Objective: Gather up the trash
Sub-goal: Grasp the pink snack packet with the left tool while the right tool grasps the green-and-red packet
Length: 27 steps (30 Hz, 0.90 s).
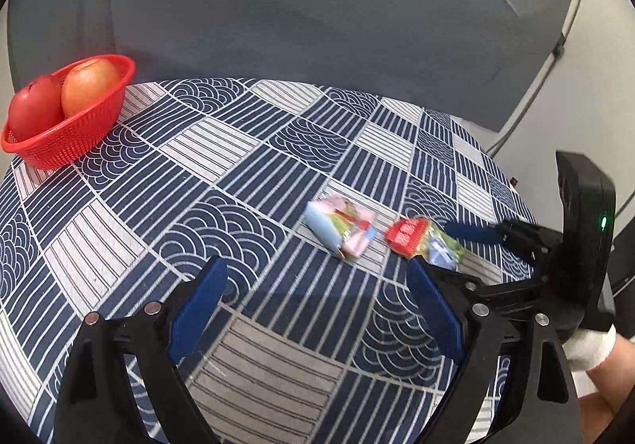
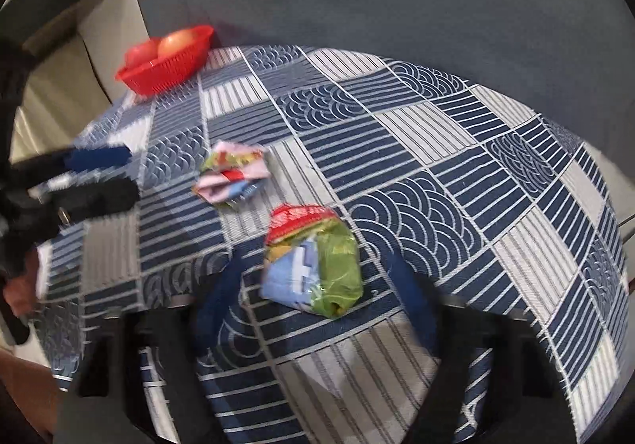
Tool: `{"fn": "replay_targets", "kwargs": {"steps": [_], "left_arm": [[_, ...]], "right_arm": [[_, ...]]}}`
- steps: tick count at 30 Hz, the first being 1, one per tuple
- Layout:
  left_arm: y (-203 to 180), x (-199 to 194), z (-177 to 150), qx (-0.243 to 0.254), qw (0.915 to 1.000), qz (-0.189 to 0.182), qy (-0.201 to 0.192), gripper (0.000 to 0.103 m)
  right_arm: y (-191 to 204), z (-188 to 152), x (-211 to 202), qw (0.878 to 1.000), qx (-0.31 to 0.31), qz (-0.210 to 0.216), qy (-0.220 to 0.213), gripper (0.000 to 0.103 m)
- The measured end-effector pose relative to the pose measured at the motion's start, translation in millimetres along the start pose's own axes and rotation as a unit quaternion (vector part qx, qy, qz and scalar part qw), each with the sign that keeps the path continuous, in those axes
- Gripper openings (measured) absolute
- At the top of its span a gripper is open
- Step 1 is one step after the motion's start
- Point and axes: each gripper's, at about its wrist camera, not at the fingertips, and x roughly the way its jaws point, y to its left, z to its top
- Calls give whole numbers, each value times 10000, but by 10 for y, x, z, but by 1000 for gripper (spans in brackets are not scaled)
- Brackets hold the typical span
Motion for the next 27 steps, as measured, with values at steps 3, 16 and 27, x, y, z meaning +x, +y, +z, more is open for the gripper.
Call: {"fn": "replay_targets", "kwargs": {"steps": [3,16,27], "left_arm": [[47,48,41,-54,10000,25,-6,89],[-200,477,166,268,9987,278,318,89],[-319,695,257,353,9968,605,375,85]], "right_arm": [[-31,-13,23,10000,-35,-63,52,51],[-410,-86,-312,9985,527,54,-166,50],[-624,-171,-520,9961,811,129,-317,50]]}}
